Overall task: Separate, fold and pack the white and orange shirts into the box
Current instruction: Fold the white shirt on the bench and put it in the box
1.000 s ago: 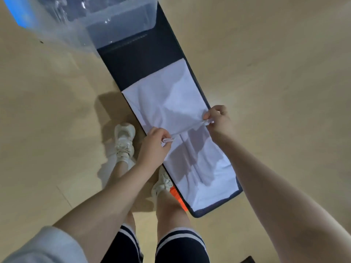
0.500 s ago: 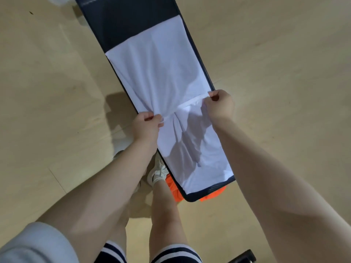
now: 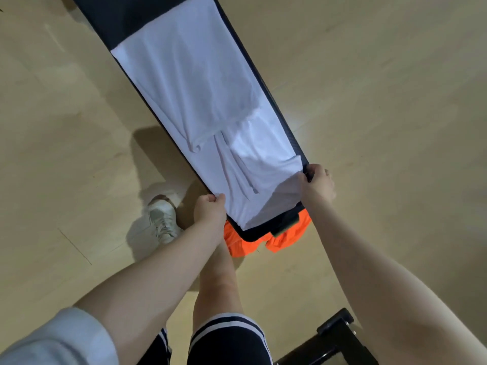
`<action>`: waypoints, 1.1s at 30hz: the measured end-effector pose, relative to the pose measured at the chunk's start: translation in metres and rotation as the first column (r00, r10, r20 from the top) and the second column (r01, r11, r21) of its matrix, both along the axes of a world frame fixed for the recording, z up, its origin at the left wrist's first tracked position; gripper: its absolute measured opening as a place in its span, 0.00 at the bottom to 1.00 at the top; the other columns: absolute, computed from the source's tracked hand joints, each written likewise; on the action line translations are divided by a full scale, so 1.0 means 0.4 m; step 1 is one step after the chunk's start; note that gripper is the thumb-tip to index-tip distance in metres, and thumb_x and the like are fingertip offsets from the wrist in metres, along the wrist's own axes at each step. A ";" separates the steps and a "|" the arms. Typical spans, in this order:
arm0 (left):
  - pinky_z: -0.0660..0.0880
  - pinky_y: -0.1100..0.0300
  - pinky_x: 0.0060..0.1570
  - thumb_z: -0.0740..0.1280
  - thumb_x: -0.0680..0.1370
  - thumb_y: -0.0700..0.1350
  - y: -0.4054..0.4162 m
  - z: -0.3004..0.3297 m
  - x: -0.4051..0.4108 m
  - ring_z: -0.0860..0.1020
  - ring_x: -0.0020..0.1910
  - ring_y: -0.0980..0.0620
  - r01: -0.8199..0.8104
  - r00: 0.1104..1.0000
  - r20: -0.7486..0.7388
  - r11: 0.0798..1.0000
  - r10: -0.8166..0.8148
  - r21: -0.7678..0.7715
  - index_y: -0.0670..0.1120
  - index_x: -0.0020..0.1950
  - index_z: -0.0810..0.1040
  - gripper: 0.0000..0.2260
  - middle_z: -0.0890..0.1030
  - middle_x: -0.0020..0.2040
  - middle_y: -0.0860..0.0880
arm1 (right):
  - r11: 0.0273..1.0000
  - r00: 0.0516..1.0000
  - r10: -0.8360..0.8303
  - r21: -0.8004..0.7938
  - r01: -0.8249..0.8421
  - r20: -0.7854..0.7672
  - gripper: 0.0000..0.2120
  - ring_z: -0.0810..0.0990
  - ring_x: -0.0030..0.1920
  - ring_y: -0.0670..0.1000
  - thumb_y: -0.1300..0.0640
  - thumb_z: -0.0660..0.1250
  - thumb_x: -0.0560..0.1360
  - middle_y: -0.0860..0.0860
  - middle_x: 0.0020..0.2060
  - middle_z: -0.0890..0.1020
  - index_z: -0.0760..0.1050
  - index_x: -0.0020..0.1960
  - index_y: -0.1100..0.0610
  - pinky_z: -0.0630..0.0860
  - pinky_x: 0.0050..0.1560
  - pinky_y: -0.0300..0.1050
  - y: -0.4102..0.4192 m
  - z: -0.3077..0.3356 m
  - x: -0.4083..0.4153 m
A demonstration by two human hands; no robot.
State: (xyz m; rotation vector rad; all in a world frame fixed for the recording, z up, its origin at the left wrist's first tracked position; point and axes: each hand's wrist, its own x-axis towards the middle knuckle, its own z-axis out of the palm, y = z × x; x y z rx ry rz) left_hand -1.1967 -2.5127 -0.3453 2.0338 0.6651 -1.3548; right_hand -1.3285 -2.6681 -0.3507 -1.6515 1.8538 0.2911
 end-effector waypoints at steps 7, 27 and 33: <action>0.74 0.57 0.47 0.66 0.75 0.46 -0.021 -0.012 -0.082 0.77 0.46 0.46 -0.059 0.996 -0.075 0.996 0.054 -0.062 0.40 0.56 0.76 0.13 0.79 0.48 0.46 | 0.999 0.979 -0.045 0.018 0.042 0.198 0.11 0.76 0.48 0.55 0.48 0.68 0.70 0.48 0.40 0.75 0.72 0.46 0.54 0.73 0.51 0.53 0.018 -0.031 0.007; 0.73 0.61 0.33 0.68 0.75 0.43 -0.083 0.275 0.210 0.76 0.36 0.50 -0.256 0.963 0.043 0.952 0.266 -0.166 0.42 0.55 0.71 0.11 0.76 0.51 0.43 | 0.997 0.941 -0.035 0.083 0.007 0.337 0.15 0.66 0.29 0.46 0.56 0.64 0.72 0.48 0.28 0.69 0.61 0.31 0.53 0.62 0.28 0.40 -0.084 0.244 0.258; 0.71 0.64 0.37 0.64 0.77 0.42 -0.108 0.247 0.397 0.76 0.38 0.55 -0.391 0.921 -0.103 0.890 0.377 -0.236 0.45 0.42 0.74 0.05 0.77 0.40 0.50 | 0.987 0.921 -0.109 0.151 0.056 0.375 0.14 0.67 0.29 0.49 0.55 0.64 0.73 0.49 0.29 0.69 0.62 0.32 0.54 0.64 0.29 0.41 -0.138 0.205 0.459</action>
